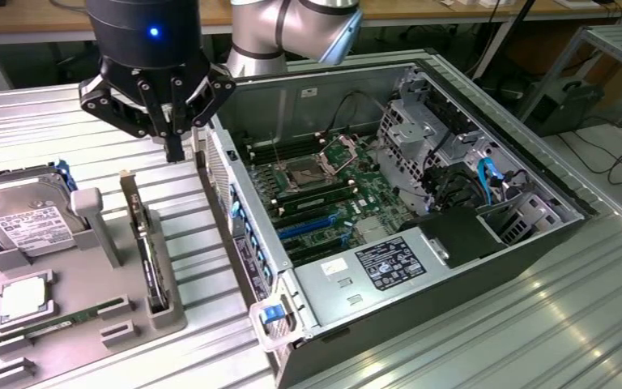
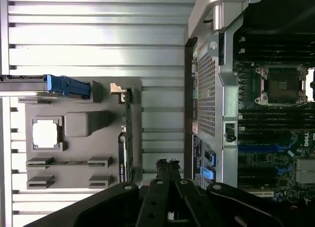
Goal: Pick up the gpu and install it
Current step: 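Reach for the gpu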
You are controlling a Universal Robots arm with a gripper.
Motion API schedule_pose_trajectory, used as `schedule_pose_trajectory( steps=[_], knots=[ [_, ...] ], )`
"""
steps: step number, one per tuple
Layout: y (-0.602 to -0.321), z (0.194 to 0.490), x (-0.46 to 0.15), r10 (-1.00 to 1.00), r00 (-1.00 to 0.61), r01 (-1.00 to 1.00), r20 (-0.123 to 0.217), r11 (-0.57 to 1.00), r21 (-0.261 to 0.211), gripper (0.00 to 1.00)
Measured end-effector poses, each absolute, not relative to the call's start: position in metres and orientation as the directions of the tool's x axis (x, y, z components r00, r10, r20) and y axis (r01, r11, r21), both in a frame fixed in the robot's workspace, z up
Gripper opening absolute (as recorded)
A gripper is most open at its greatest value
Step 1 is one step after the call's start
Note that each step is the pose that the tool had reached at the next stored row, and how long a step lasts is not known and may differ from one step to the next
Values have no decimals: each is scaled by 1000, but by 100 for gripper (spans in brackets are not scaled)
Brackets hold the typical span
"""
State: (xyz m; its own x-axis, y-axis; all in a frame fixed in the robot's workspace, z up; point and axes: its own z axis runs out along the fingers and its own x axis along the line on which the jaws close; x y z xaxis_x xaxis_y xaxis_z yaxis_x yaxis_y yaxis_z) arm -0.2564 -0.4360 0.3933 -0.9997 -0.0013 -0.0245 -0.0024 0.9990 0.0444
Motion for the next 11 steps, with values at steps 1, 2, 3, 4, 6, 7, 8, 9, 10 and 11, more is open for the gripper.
schedule_pose_trajectory(
  steps=[1, 2, 3, 4, 6, 7, 8, 9, 10, 11],
  knots=[
    [-437, 393, -258, -2, -1000, -3, -25, 999, 44, 11],
    [-437, 393, -260, -2, -1000, -3, -25, 999, 44, 11],
    [-437, 393, -261, -2, -1000, -3, -24, 999, 44, 11],
    [-438, 393, -263, -2, -1000, -4, -24, 999, 44, 11],
    [-439, 393, -267, -3, -1000, -4, -24, 999, 44, 11],
    [-439, 393, -268, -3, -1000, -4, -24, 999, 44, 11],
    [-440, 393, -270, -4, -1000, -5, -24, 999, 44, 11],
    [-440, 393, -272, -4, -1000, -5, -24, 999, 44, 11],
    [-441, 393, -273, -4, -1000, -5, -24, 999, 44, 11],
    [-441, 393, -275, -4, -1000, -5, -24, 999, 44, 11]
  ],
)
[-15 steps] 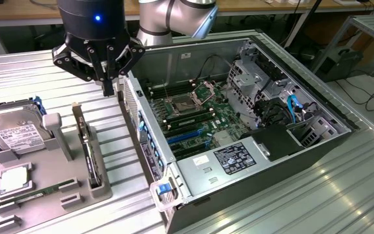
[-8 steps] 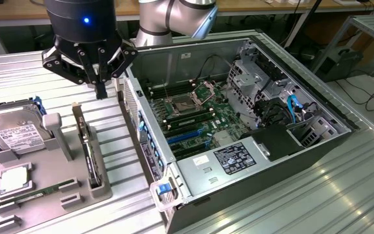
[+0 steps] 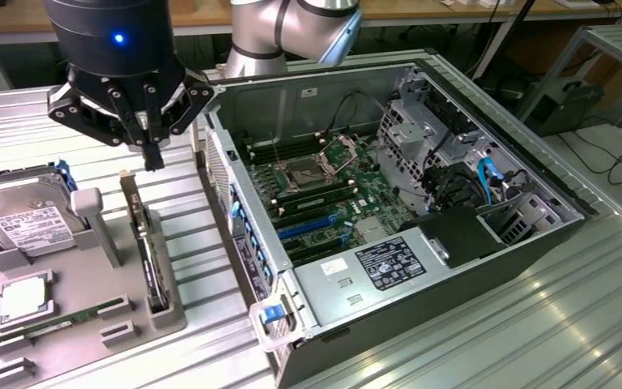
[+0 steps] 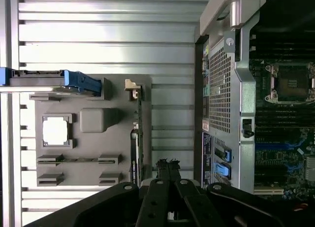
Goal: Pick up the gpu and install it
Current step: 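Reach for the gpu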
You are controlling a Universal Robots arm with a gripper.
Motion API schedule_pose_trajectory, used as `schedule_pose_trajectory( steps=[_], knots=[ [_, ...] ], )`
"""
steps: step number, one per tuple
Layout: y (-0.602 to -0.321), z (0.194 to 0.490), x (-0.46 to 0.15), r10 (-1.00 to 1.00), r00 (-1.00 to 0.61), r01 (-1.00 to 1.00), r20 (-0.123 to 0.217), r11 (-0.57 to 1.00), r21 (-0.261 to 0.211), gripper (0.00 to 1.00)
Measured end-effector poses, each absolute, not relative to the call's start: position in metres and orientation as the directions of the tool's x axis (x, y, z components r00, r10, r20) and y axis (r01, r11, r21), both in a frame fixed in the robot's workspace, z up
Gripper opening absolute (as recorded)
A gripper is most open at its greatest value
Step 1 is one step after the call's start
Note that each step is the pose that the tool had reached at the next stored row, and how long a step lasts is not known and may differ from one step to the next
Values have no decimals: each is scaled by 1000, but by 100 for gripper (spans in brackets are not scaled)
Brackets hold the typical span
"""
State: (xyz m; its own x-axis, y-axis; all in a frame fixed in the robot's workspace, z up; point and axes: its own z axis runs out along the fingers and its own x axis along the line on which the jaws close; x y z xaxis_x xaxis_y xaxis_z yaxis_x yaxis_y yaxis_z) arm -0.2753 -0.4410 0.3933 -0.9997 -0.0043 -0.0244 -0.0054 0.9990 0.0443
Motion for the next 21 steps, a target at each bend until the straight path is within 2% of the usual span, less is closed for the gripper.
schedule_pose_trajectory(
  steps=[21],
  knots=[
    [-450, 393, -317, -10, -1000, -11, -25, 999, 44, 11]
  ],
)
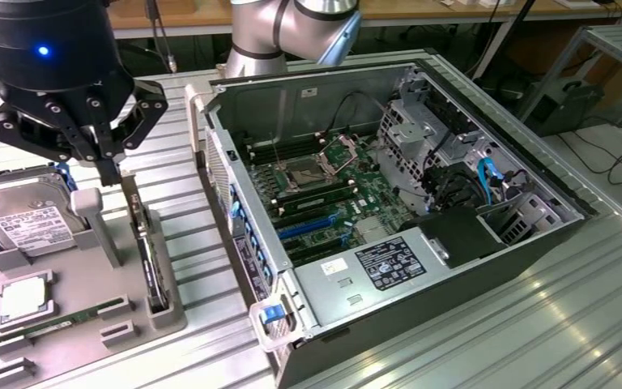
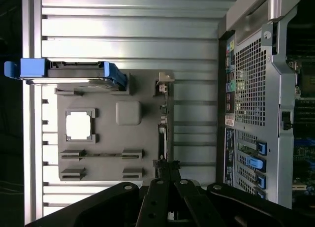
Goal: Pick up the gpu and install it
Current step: 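Reach for the gpu, then pick up the gpu and move the gpu toward the slot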
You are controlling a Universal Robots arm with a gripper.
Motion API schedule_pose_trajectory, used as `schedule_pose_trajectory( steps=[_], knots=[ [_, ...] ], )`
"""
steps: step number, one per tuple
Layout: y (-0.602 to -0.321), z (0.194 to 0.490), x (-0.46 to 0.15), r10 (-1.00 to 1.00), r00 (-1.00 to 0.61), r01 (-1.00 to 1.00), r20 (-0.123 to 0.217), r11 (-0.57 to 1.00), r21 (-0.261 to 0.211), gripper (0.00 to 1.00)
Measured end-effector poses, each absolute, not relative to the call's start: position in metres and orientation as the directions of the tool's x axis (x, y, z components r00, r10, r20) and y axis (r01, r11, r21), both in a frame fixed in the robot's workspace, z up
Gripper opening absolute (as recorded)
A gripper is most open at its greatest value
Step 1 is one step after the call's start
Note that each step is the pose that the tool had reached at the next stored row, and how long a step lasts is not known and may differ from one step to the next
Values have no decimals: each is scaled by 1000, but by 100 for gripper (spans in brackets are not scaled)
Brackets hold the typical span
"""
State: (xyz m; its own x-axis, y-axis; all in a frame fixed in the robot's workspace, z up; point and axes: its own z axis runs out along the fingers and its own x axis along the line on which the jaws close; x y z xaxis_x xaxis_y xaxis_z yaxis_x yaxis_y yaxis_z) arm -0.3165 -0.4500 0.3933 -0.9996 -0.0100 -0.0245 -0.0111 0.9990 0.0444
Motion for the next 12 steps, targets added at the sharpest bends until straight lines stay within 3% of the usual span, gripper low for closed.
schedule_pose_trajectory(
  steps=[12],
  knots=[
    [-451, 393, -318, -10, -1000, -11, -24, 999, 44, 11]
  ],
)
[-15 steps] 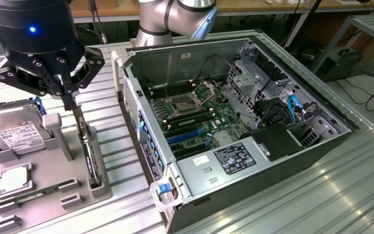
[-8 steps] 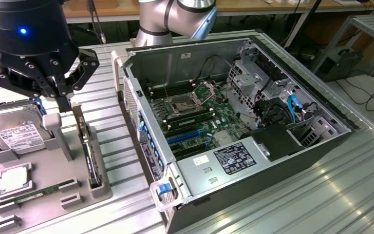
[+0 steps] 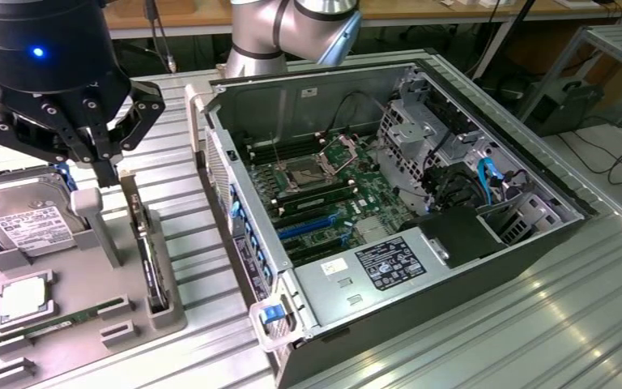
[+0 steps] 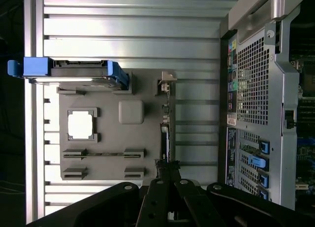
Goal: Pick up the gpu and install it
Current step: 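Pick up the gpu and move the gpu toward the slot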
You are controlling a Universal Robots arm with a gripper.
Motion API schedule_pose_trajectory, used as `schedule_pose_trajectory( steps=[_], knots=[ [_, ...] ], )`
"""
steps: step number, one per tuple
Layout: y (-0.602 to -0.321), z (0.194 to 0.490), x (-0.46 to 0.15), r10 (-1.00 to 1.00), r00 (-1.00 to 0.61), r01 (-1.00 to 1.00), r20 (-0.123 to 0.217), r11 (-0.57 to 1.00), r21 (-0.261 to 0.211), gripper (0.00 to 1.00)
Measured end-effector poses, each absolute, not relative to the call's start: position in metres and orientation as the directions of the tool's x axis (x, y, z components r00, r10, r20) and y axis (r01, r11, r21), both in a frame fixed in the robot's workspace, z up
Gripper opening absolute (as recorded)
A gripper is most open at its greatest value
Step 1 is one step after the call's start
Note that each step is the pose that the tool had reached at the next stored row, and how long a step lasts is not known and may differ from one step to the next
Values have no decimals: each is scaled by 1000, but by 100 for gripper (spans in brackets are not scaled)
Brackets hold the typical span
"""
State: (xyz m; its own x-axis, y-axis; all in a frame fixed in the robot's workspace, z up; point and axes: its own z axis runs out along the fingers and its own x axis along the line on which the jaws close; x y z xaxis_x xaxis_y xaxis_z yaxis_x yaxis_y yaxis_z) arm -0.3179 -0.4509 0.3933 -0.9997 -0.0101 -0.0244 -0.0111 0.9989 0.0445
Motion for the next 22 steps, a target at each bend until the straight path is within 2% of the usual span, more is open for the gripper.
schedule_pose_trajectory(
  steps=[4, 8, 9, 11, 12, 15, 22],
  knots=[
    [-451, 393, -318, -10, -1000, -11, -24, 999, 45, 11],
    [-451, 393, -318, -10, -1000, -11, -24, 999, 45, 36],
    [-451, 393, -318, -10, -1000, -11, -24, 999, 44, 36],
    [-451, 393, -318, -10, -1000, -11, -24, 999, 45, 48],
    [-451, 393, -318, -10, -1000, -11, -24, 999, 45, 48],
    [-449, 390, -318, -10, -1000, -11, -25, 999, 44, 66],
    [-448, 380, -318, -16, -1000, -17, -24, 1000, 24, 66]
  ],
)
